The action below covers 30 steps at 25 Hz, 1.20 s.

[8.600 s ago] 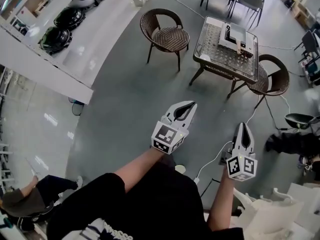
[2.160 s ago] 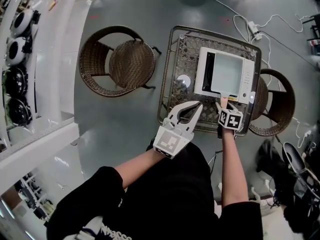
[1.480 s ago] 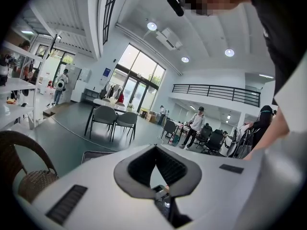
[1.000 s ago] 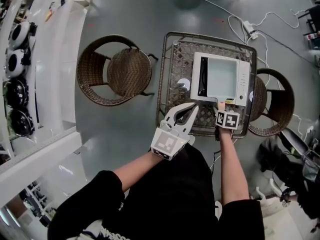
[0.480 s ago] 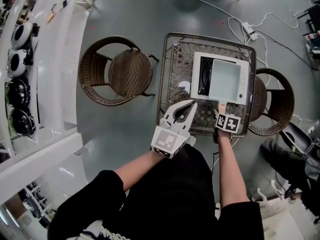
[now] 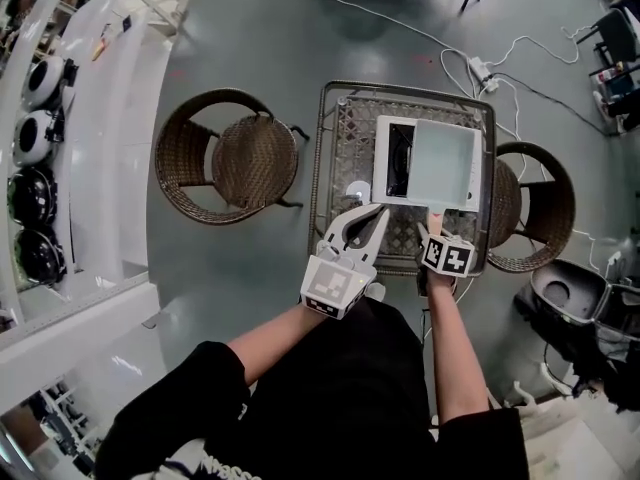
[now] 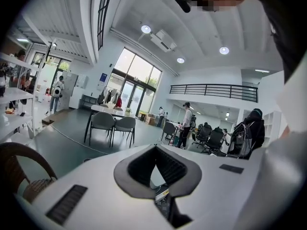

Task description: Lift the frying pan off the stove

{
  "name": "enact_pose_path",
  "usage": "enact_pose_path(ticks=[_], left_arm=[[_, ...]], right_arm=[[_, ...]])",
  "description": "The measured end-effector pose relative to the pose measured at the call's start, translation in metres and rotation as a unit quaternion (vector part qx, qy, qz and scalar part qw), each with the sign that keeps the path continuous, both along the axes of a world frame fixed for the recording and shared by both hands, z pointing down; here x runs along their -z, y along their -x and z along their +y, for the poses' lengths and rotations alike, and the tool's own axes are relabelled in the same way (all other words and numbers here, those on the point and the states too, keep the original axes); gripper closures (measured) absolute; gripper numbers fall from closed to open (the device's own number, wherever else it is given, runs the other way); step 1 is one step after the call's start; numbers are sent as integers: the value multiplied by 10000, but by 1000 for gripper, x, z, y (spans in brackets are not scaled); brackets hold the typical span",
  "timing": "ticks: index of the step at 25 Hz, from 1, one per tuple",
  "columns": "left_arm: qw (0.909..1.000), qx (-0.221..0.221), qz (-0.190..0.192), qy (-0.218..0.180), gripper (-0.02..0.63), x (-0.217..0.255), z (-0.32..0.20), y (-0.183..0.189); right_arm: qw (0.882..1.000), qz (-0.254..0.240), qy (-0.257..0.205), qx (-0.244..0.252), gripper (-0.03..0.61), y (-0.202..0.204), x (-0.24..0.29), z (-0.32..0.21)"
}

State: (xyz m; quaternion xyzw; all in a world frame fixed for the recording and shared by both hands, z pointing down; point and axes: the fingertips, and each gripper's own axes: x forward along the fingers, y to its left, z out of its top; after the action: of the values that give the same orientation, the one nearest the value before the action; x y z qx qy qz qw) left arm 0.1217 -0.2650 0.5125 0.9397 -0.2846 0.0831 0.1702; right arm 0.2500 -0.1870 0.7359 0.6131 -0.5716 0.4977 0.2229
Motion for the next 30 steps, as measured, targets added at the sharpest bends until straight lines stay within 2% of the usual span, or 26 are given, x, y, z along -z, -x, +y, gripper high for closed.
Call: enact_pose_path(ticks=[12, 20, 30], left_arm=[[9999, -82, 76, -119, 606, 20, 17, 8], [9998, -33, 57, -187, 606, 29, 32, 0], [9988, 321, -48, -356, 606, 50, 59, -38]], right_arm=[[9961, -54, -877, 97, 465, 38, 86, -1], [9889, 91, -1476, 175, 466, 36, 138, 7], [9763, 98, -2114, 447, 465, 4, 199, 38]])
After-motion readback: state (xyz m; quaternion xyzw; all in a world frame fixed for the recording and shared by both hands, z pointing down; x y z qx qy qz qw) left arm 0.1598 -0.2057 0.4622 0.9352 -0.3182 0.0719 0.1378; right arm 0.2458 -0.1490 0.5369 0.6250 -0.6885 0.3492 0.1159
